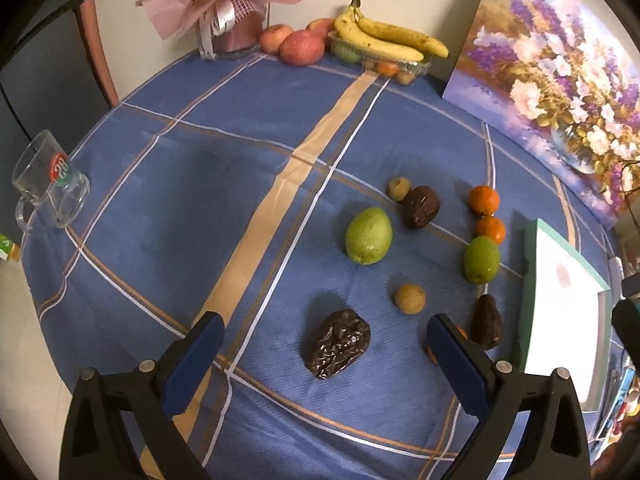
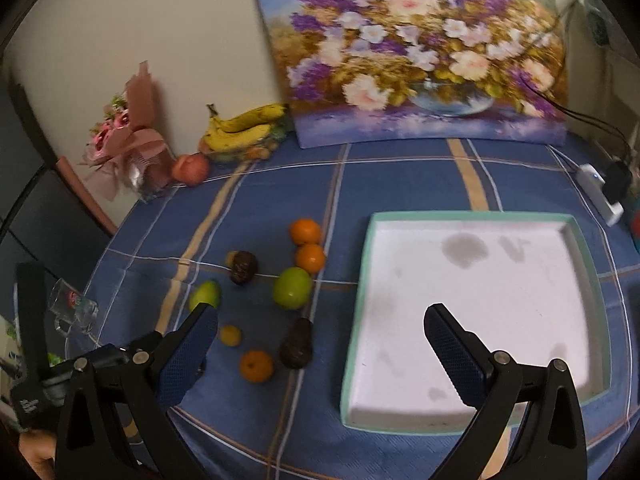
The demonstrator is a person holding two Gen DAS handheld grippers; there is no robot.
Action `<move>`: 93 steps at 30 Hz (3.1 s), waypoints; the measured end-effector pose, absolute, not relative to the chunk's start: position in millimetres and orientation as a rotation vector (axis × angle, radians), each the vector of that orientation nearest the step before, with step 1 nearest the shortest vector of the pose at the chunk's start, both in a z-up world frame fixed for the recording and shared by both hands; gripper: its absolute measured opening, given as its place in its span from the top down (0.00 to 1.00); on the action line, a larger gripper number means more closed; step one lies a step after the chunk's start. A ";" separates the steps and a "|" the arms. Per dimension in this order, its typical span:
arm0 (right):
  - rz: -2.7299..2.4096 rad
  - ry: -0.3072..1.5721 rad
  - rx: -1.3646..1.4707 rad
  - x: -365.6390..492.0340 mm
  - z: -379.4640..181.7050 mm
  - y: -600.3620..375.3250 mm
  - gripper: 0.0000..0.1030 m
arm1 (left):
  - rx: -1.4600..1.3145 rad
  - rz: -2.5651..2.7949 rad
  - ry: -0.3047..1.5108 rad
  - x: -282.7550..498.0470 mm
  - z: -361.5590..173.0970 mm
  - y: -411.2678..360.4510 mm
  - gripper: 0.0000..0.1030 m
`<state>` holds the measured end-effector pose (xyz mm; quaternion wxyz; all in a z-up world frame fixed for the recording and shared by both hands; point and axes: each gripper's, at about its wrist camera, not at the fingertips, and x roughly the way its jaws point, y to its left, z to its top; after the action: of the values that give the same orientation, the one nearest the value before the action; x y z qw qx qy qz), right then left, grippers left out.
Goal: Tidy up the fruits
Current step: 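Grasp the wrinkled dark date with the left tool while the right tool grasps the brown pear-shaped fruit, then carry both fruits over the white tray and open both tools to release them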
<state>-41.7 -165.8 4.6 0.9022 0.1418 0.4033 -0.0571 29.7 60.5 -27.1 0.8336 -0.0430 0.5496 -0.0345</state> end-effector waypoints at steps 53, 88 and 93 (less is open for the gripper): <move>-0.176 1.058 0.301 -0.3 -45.8 -178.2 0.66 | -0.074 -0.269 1.175 48.6 -12.1 -3.0 0.61; -0.592 1.073 0.446 -25.3 -51.7 -368.1 0.66 | 0.256 -0.632 1.162 54.0 -48.6 -228.3 0.61; -0.602 1.109 0.448 -23.4 -64.7 -373.3 0.66 | 0.281 -0.628 1.190 53.9 -64.2 -232.7 0.61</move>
<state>-23.4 -373.3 -64.7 0.7843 0.2074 0.5138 -0.2789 53.9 -232.7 -64.2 0.7731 0.1297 0.5492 -0.2898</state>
